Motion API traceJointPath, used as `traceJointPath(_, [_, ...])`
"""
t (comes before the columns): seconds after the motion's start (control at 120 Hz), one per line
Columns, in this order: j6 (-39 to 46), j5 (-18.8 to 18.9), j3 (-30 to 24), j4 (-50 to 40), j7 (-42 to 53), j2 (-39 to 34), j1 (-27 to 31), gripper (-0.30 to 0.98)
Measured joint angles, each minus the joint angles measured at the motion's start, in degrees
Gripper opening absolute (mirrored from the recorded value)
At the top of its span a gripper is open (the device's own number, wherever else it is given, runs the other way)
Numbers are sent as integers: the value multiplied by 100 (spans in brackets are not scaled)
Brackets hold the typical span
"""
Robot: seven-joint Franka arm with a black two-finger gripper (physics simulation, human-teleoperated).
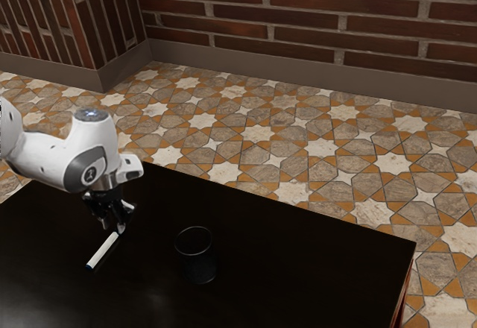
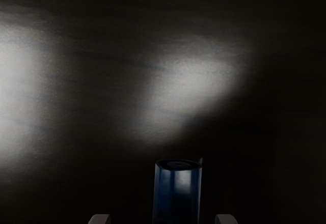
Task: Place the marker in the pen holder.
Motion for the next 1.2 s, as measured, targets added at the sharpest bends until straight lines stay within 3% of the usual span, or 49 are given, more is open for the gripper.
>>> traceJointPath(0.258, [23,3,0,-1,-50,184,-16,20])
traceJointPath(0.533, [-14,38,3,3,-71,120,-10,-3])
traceJointPath(0.85, [-366,135,-70,-59,-218,-1603,-760,-10])
traceJointPath(1.2, [-616,-113,-989,125,-357,-2188,-1138,-10])
